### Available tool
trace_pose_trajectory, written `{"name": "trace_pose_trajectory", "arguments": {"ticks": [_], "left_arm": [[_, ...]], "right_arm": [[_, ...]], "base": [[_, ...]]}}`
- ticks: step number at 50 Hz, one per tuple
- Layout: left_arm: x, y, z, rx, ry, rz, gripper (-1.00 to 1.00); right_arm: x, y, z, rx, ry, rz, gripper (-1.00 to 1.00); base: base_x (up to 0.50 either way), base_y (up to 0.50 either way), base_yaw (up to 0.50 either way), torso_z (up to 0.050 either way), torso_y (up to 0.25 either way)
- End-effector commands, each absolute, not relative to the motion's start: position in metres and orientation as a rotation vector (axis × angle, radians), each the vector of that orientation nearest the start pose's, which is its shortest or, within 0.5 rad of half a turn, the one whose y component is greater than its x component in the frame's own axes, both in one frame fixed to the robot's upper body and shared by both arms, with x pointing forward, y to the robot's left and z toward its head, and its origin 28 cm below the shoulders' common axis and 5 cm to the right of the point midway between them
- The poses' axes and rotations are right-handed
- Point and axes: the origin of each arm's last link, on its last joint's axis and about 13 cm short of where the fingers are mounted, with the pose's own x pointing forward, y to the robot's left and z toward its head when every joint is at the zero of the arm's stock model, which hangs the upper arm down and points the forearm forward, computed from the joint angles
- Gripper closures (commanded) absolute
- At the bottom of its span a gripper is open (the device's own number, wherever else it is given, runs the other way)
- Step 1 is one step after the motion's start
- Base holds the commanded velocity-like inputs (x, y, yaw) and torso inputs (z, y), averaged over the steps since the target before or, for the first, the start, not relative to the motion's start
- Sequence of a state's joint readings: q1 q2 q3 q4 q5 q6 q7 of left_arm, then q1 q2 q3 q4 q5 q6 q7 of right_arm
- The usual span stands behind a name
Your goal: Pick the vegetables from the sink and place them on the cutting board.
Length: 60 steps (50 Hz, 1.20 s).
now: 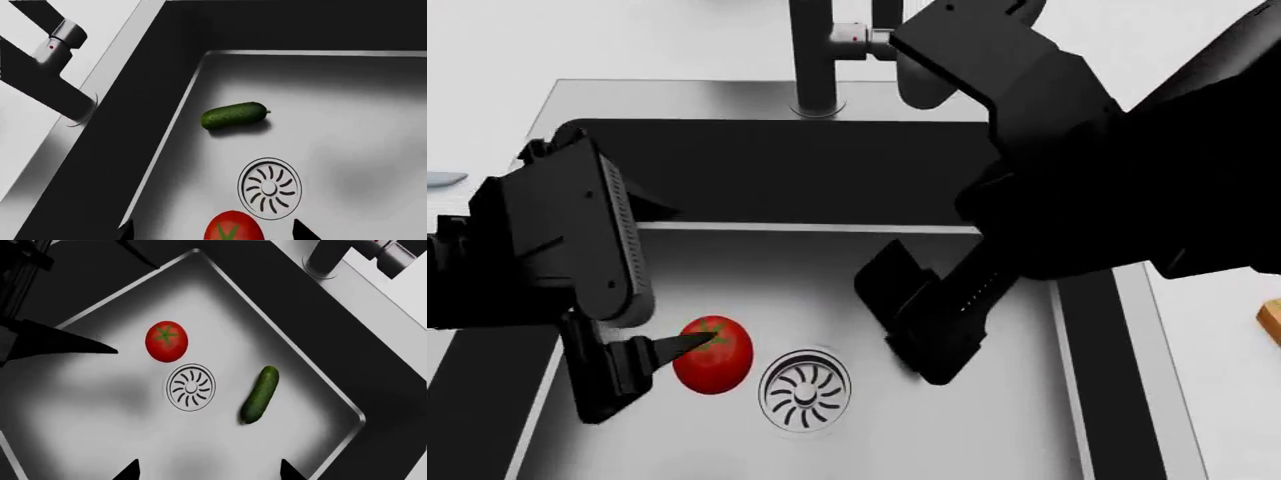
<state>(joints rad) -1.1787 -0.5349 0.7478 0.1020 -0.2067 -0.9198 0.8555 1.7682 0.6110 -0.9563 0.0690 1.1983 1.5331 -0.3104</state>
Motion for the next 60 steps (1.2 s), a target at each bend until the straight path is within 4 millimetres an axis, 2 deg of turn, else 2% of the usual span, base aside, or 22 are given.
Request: {"name": "trace_pose_trajectory", "arguments": {"ticks": [1,16,29,41,49,60], "left_arm": [[0.354,0.221,0.259,0.712,0.347,-1.071,-1.0],[0.366,0.213,0.236,0.725,0.45,-1.11,-1.0],[0.387,0.21,0.221,0.76,0.463,-0.983,-1.0],[0.39,0.205,0.204,0.777,0.485,-0.975,-1.0],[0.4,0.204,0.19,0.786,0.505,-0.934,-1.0],[0.394,0.204,0.17,0.769,0.532,-0.941,-1.0]], "right_arm": [[0.297,-0.142,0.363,-0.493,0.673,0.742,-1.0],[0.301,-0.144,0.358,-0.492,0.668,0.735,-1.0],[0.299,-0.147,0.353,-0.486,0.669,0.736,-1.0],[0.299,-0.149,0.349,-0.481,0.672,0.737,-1.0],[0.299,-0.149,0.346,-0.482,0.67,0.743,-1.0],[0.299,-0.148,0.346,-0.483,0.665,0.747,-1.0]], "base": [[0.0,0.0,0.0,0.0,0.0],[0.0,0.0,0.0,0.0,0.0],[0.0,0.0,0.0,0.0,0.0],[0.0,0.0,0.0,0.0,0.0],[0.0,0.0,0.0,0.0,0.0],[0.0,0.0,0.0,0.0,0.0]]}}
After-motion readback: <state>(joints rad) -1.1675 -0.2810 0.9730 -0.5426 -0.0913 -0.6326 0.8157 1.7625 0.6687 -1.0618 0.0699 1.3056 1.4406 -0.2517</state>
